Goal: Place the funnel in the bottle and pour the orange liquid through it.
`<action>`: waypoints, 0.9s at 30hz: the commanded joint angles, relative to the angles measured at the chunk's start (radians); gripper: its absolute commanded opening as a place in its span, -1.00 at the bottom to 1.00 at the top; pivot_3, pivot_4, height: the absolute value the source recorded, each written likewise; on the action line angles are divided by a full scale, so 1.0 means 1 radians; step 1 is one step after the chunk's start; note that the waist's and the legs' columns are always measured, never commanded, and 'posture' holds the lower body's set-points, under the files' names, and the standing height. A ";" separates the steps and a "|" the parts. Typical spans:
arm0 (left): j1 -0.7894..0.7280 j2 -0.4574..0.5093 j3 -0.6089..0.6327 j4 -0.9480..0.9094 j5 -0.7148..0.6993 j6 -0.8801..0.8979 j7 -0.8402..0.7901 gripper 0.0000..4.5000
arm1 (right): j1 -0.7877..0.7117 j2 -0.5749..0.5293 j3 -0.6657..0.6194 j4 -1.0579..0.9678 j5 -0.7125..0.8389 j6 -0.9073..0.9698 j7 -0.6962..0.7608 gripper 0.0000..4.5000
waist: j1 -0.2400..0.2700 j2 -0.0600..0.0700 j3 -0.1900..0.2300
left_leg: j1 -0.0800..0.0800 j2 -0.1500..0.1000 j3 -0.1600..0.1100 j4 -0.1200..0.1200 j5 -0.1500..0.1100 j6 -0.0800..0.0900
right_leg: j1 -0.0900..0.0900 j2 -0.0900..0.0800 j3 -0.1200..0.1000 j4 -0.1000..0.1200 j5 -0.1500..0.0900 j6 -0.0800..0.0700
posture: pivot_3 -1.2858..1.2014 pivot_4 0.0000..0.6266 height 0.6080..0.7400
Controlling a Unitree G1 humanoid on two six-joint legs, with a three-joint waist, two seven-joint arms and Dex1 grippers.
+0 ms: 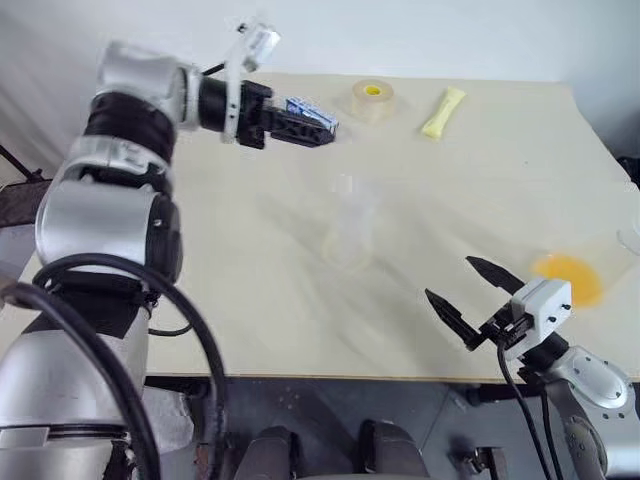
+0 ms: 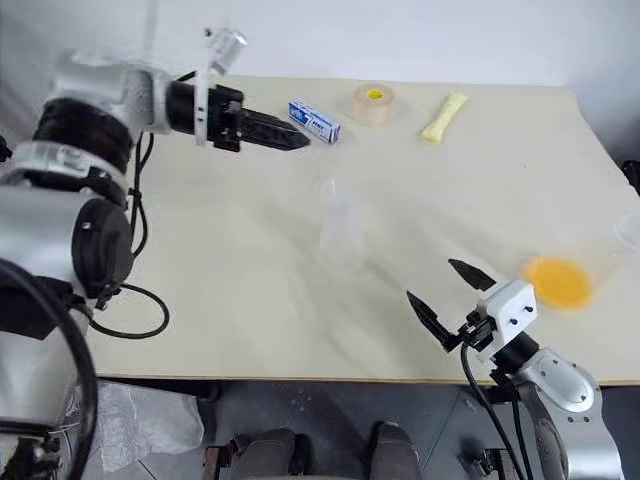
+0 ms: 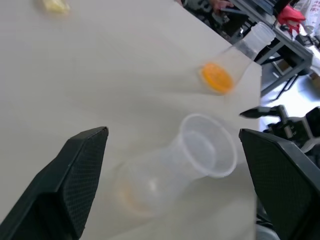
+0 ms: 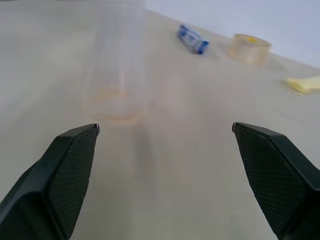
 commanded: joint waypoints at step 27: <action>0.896 -0.044 0.213 -0.703 -0.411 -0.598 -0.043 0.98 | 0.232 0.132 -0.475 -0.061 0.073 0.050 -0.270 1.00 | 0.015 -0.002 -0.004 | 0.002 -0.001 0.000 0.002 0.000 0.001 | 0.003 0.000 0.003 0.001 0.000 0.000 | 0.03 -0.52 1.00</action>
